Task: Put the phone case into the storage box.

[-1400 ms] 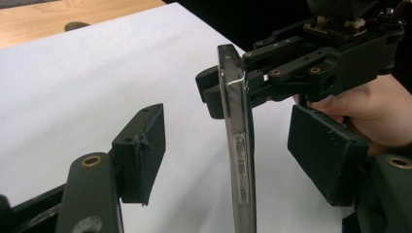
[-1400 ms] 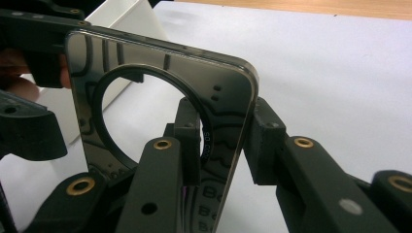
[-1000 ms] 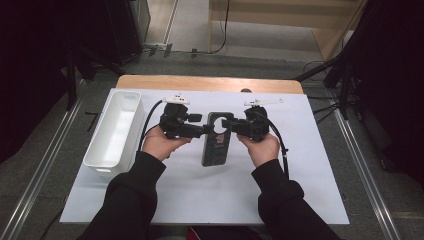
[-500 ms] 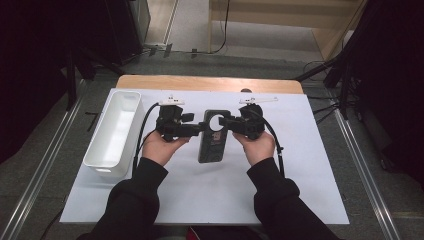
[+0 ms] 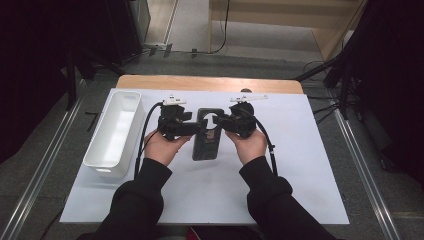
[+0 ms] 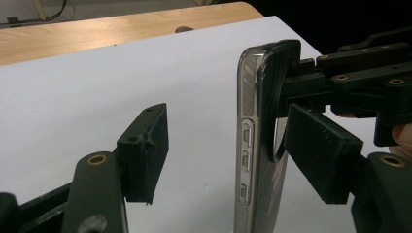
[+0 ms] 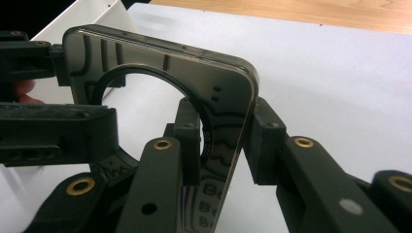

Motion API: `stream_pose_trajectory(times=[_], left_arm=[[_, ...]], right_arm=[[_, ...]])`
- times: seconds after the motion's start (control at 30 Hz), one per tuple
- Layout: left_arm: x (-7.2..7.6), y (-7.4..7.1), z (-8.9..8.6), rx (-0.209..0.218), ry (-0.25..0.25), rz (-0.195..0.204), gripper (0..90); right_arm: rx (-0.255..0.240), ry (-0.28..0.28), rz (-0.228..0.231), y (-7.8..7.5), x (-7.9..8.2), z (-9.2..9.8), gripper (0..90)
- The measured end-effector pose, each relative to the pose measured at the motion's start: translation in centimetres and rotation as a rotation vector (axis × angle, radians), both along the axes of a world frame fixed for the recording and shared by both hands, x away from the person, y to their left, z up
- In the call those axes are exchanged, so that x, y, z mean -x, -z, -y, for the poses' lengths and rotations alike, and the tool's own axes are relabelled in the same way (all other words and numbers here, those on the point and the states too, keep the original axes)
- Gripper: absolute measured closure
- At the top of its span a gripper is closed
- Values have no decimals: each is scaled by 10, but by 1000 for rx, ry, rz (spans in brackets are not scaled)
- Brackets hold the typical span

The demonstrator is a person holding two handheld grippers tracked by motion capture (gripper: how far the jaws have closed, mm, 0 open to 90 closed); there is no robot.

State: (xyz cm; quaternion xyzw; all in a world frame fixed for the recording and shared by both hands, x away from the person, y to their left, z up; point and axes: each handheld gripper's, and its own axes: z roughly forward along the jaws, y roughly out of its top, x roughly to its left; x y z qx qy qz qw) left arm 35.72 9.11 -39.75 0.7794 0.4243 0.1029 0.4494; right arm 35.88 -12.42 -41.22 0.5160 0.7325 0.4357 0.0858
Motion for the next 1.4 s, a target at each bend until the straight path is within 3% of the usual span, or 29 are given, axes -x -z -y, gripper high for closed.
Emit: stream_pose_trajectory(times=[0.2,0.37,0.8,1.4], left_arm=[[-3,2,1,-12,-32,-2,359],[-4,3,4,-49,-49,4,413],[-2,4,11,-87,-56,44,620],[-1,3,13,-95,-53,37,774]], right_arm=[[17,13,-4,0,-1,-6,689],[16,24,-9,-1,-1,-10,689],[23,32,-6,-3,0,-19,688],[24,27,-5,-3,2,-25,687]])
